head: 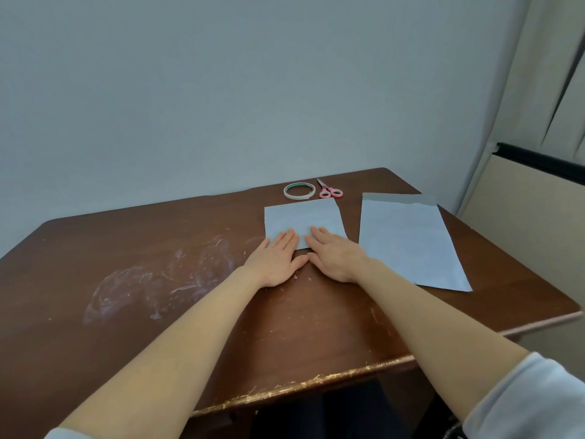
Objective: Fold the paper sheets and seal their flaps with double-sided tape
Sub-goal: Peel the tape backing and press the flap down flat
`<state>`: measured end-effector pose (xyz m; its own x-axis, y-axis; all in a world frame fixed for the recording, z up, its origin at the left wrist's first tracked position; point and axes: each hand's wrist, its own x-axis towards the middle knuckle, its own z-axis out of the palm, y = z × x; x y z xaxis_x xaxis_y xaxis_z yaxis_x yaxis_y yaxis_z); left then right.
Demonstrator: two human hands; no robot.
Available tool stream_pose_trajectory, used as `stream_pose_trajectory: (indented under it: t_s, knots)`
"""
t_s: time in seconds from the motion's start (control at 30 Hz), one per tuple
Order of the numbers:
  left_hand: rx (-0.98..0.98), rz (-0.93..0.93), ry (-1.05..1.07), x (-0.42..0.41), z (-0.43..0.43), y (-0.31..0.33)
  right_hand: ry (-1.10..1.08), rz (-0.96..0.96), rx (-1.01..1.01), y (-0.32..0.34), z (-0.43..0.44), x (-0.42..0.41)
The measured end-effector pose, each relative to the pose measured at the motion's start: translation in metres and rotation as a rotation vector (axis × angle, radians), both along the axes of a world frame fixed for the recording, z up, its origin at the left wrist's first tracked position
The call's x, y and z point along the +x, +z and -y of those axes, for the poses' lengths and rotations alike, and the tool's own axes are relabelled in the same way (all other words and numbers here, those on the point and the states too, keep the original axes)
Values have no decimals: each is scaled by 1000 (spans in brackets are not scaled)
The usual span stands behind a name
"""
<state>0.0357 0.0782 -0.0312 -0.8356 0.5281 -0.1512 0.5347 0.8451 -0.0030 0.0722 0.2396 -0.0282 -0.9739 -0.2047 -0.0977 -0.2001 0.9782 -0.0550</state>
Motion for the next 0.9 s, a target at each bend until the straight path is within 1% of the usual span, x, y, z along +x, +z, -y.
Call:
stream_pose_trajectory:
  t_s: [0.23, 0.33, 0.43, 0.5, 0.53, 0.6, 0.63, 0.7, 0.77, 0.83, 0.9]
  knots:
    - [-28, 18, 87, 11, 9, 5, -145, 39, 15, 5, -7, 6]
    - [-37, 36, 125, 12, 9, 8, -218, 56, 63, 9, -10, 5]
    - [-1, -46, 177, 10, 7, 8, -259, 10, 110, 16, -8, 3]
    - [65, -122, 172, 10, 6, 8, -184, -49, 64, 17, -3, 4]
    - [77, -136, 134, 10, 4, 8, -118, -59, 35, 17, 2, 4]
    - [57, -99, 54, 10, 1, 6, -13, -35, -6, 14, 11, 6]
    - [34, -66, 41, 10, -1, 4, 4, -12, -17, 11, 14, 7]
    - [-9, -17, 53, 9, 0, 3, -54, 25, -40, 8, 11, 7]
    - [-15, -8, 96, 11, 4, 9, -187, 42, -38, 13, 0, 7]
    - [14, -79, 165, 11, 5, 18, -269, 43, 4, 21, -9, 3]
    - [103, -172, 213, 3, 2, 25, -270, 0, -14, 29, -9, -5]
